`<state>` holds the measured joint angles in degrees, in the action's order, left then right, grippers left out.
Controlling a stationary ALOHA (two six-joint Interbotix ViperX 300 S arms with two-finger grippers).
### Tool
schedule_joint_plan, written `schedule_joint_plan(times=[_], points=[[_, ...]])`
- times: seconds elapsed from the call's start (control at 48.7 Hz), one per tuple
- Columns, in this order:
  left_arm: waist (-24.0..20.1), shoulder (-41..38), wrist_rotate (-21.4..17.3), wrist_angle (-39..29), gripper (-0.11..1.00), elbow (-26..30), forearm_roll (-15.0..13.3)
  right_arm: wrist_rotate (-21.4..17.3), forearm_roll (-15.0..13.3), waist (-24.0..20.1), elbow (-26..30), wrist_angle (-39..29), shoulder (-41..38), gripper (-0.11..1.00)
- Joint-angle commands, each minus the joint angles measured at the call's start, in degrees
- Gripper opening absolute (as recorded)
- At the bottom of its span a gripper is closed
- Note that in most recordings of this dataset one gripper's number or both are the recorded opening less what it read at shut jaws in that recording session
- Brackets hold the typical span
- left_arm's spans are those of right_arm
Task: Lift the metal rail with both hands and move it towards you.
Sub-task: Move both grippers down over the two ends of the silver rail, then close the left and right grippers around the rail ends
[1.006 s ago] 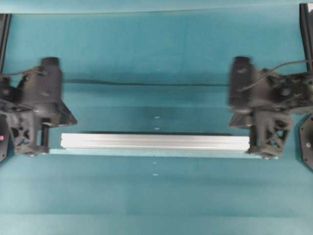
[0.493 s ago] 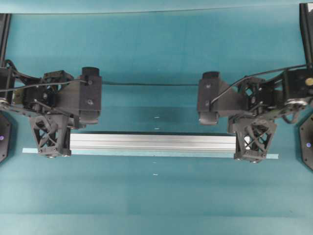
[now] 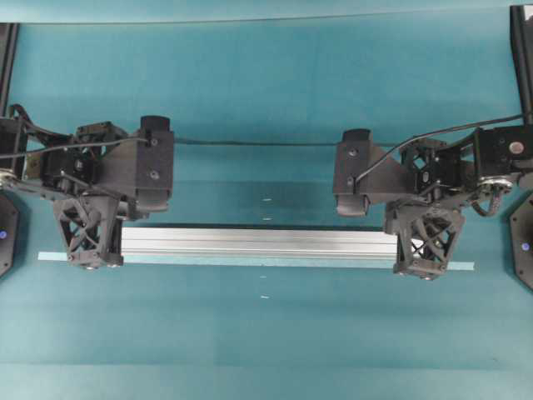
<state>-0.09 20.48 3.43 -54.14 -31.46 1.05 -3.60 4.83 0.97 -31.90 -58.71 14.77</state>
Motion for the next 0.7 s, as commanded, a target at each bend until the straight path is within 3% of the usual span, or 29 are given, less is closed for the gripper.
schedule_joint_plan(times=[0.0,0.123,0.226,0.288,0.37,0.452,0.678], points=[[0.0,0.8,0.2,0.5,-0.01,0.1,0.1,0.0,-0.1,0.3,-0.3,1.4,-0.2,0.29],[0.0,0.7,0.3,0.6,0.14,-1.0,0.1,-0.1,-0.1,0.4,-0.7,2.7,-0.2,0.61],[0.0,0.6,0.5,0.7,0.43,-1.7,0.1,-1.0,-0.4,0.5,-1.1,3.1,-0.3,0.89],[0.1,0.6,0.5,0.7,0.63,-1.8,0.1,-1.3,-1.1,0.5,-1.3,3.1,-0.3,0.98],[0.1,0.4,0.4,0.7,0.85,-2.1,0.1,-1.3,-2.0,0.5,-1.5,3.1,-0.3,1.0],[0.1,0.0,0.3,0.7,0.98,-2.3,0.1,-1.3,-2.3,0.5,-1.4,3.2,-0.4,1.0],[0.4,-1.4,0.6,4.2,0.99,-2.7,0.1,-1.3,-2.4,0.4,-2.3,4.7,-1.8,1.0]])
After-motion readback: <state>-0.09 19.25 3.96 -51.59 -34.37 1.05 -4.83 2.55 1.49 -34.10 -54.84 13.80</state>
